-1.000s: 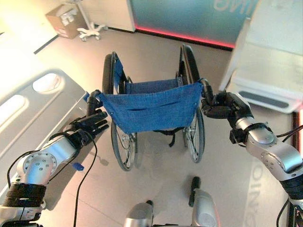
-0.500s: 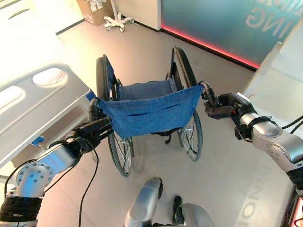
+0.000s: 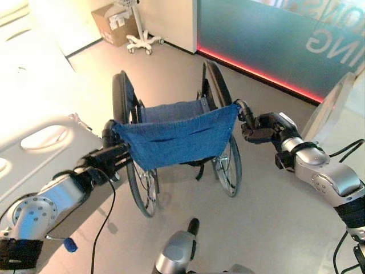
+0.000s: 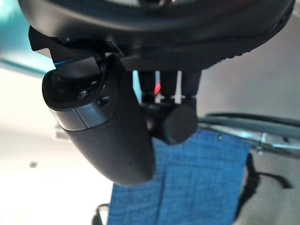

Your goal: Push the wheelchair next to the bed

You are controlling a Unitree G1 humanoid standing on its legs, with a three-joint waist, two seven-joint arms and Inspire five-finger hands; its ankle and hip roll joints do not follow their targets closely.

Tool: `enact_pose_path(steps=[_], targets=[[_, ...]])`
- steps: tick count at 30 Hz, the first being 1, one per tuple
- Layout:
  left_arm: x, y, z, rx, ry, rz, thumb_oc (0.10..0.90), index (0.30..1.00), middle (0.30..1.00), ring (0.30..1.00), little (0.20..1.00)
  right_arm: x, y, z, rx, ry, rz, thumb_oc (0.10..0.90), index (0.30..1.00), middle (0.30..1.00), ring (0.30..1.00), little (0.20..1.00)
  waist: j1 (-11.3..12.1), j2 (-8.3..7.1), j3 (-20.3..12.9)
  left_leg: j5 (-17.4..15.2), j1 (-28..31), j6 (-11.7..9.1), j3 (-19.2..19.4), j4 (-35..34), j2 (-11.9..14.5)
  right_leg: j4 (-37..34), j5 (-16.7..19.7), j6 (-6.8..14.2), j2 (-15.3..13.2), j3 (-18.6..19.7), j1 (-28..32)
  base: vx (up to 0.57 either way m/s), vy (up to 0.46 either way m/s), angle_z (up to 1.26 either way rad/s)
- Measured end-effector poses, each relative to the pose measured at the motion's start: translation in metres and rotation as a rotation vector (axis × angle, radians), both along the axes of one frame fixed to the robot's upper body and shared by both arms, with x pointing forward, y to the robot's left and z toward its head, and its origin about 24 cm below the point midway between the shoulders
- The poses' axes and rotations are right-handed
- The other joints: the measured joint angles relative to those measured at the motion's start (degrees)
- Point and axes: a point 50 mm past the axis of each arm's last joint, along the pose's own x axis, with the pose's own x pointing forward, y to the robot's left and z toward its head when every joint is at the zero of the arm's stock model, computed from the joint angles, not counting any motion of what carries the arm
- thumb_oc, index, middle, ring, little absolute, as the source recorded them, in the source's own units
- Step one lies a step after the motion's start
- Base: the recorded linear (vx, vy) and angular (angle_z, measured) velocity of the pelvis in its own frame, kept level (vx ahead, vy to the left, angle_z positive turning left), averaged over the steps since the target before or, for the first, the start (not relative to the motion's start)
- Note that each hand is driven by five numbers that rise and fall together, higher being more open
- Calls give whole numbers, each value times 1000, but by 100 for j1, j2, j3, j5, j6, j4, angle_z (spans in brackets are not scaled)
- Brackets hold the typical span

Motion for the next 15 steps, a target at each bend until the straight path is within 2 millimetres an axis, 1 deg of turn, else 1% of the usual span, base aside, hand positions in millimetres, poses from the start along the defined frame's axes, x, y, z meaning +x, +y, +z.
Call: enact_pose_path(steps=[1,2,3,4,5,6,7,9,10,11,12,13,14,15], targets=[[3,4,4,10,-8,16,400,300,300,300,300,1,6,0,24,-10,-3,400,300,300,300,300,-36,-18,15,-35,109,46,29,-87,8,183,1,-46,-70,-111,-199,228,29,10],[5,8,7,29,-17,31,400,300,300,300,300,2,11,1,34,-18,2,400,300,300,300,300,-91,-15,22,-85,207,115,25,-176,4,127,-68,-179,-151,-304,-384,227,15,5],[6,9,8,35,-19,38,400,300,300,300,300,3,12,1,37,-21,6,400,300,300,300,300,-109,-18,26,-90,283,123,26,-233,-11,32,-101,-240,-165,-418,-470,210,-24,2],[7,12,10,39,-20,43,400,300,300,300,300,2,13,1,38,-23,9,400,300,300,300,300,-133,5,70,-130,447,175,25,-330,-9,-190,-197,-413,-203,-506,-606,174,-35,0],[7,12,10,40,-20,44,400,300,300,300,300,2,13,0,36,-24,11,400,300,300,300,300,-158,23,82,-152,528,206,23,-386,0,-396,-244,-501,-208,-607,-665,230,-48,4],[6,13,11,50,-22,44,400,300,300,300,300,1,14,-1,37,-22,14,400,300,300,300,300,-207,37,91,-191,663,219,16,-475,-6,-946,-270,-567,-214,-782,-767,180,-40,9],[6,13,11,54,-23,46,400,300,300,300,300,0,15,-1,35,-23,16,400,300,300,300,300,-242,51,98,-242,723,209,13,-519,-17,-1253,-261,-579,-204,-856,-833,287,-59,22],[7,14,11,61,-28,51,400,300,300,300,300,-1,15,-1,24,-29,18,400,300,300,300,300,-494,90,127,-351,845,272,89,-538,-55,-2089,-38,-830,-185,-938,-1048,347,-88,43],[6,14,10,60,-27,54,400,300,300,300,300,-1,15,-1,23,-29,21,400,300,300,300,300,-576,104,132,-415,870,296,134,-538,-68,-2204,29,-772,-185,-916,-1121,383,-129,66],[6,14,8,59,-21,56,400,300,300,300,300,-2,15,-3,22,-24,23,400,300,300,300,300,-770,105,134,-509,950,294,240,-553,-108,-2427,266,-721,-256,-896,-1240,403,-151,52],[6,13,7,56,-18,57,400,300,300,300,300,-3,14,-3,21,-24,23,400,300,300,300,300,-804,105,134,-537,992,307,254,-547,-150,-2430,358,-655,-308,-882,-1338,458,-171,54],[4,13,2,53,-5,64,400,300,300,300,300,-4,14,-4,18,-18,30,400,300,300,300,300,-907,106,134,-650,1084,300,318,-542,-225,-2549,596,-586,-445,-876,-1509,516,-193,45],[4,13,-1,50,5,67,400,300,300,300,300,-6,13,-5,19,-18,32,400,300,300,300,300,-1027,99,130,-712,1158,325,350,-528,-305,-2834,906,-593,-588,-861,-1567,490,-187,47],[3,13,-3,47,7,68,400,300,300,300,300,-7,12,-4,17,-20,32,400,300,300,300,300,-1061,97,129,-756,1188,327,343,-523,-337,-2933,1011,-576,-636,-863,-1596,553,-212,39]])
